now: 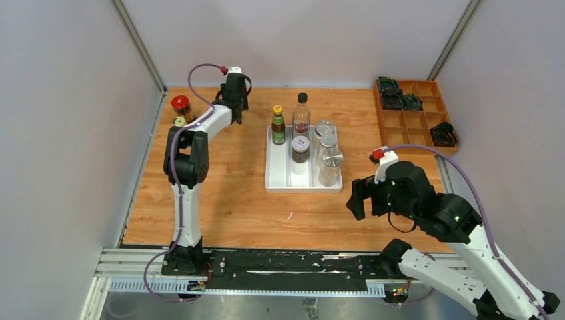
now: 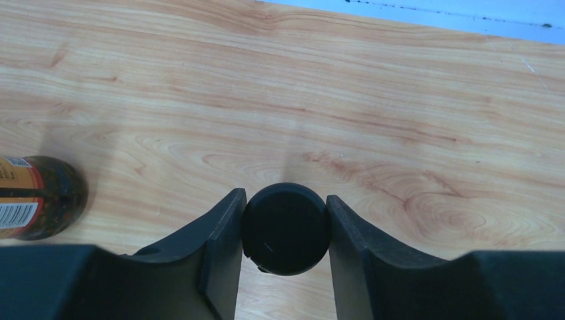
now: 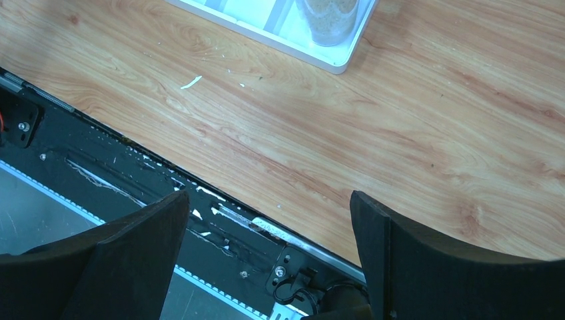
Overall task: Organize the condiment bottles
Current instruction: Pick up the bottle from the center of the board.
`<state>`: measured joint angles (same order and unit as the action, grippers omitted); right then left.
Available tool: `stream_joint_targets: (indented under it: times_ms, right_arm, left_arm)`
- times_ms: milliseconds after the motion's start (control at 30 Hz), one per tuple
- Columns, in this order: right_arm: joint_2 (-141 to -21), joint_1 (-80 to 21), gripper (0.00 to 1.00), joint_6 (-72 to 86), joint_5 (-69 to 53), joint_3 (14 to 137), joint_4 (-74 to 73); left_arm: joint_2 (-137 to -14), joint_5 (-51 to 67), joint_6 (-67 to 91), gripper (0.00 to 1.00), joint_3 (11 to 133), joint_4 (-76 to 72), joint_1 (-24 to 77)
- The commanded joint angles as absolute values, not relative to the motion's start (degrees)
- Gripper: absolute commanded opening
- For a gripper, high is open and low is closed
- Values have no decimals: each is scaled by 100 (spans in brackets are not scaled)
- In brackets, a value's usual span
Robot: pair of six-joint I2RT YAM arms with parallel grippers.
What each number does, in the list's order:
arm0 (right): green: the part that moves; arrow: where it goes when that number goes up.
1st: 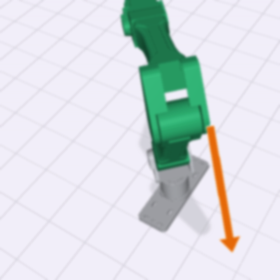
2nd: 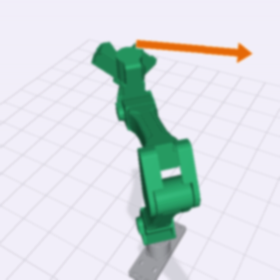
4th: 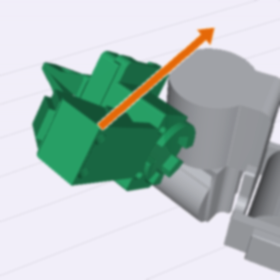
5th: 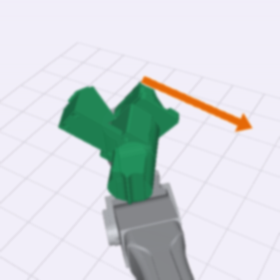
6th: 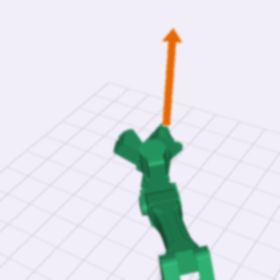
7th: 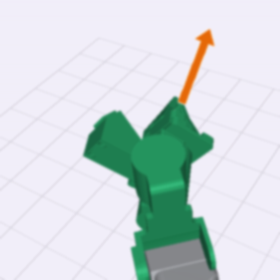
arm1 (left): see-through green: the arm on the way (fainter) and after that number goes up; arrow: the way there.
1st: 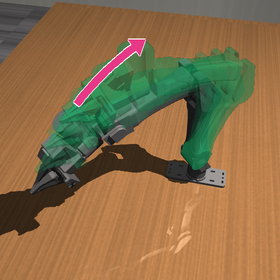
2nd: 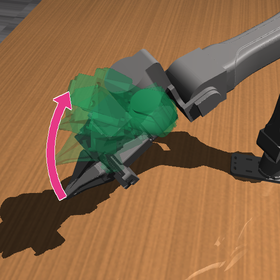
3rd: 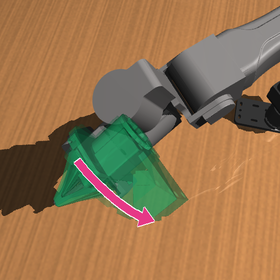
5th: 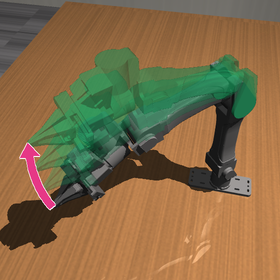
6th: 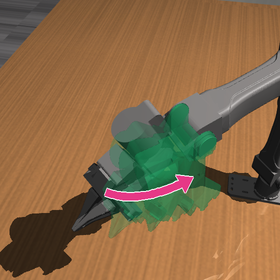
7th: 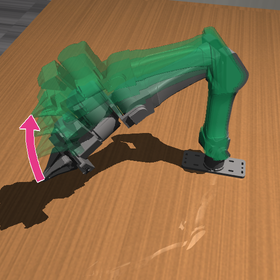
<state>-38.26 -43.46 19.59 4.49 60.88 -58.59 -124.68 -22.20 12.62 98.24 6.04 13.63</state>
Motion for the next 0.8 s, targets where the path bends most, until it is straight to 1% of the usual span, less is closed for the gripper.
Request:
stream_joint_targets:
  times_ms: [0, 67, 133, 267, 367, 467, 567, 767]
  right_arm:
    - [-3874, -4333, 96, 1804, 440, 5974, -5823]
    - [-3896, -4326, 96, 1808, 435, 5950, -5786]
    - [-3916, -4325, 96, 1806, 403, 5933, -5754]
    - [-3952, -4332, 96, 1796, 378, 5961, -5697]
    - [-3988, -4327, 96, 1768, 369, 6030, -5665]
    - [-4010, -4331, 96, 1742, 329, 6098, -5611]
    - [-3962, -4332, 96, 1755, 271, 6093, -5556]
    - [-3677, -4329, 96, 1840, 134, 5942, -5511]
  left_arm:
    - [-12291, -2314, 1269, 43, 9750, 357, 1327]
    - [-12289, -2372, 1283, 37, 9746, 434, 1327]
    - [-12236, -2388, 1306, 35, 9676, 462, 1327]
    - [-11905, -2414, 1467, 33, 9414, 652, 1327]
    - [-11429, -2408, 1705, 32, 9077, 896, 1342]
    - [-10786, -2426, 1930, 32, 8512, 1119, 1434]
    - [-10019, -2459, 2081, 32, 7663, 1173, 1625]
    - [-8466, -2685, 2296, 32, 6115, 1289, 2428]
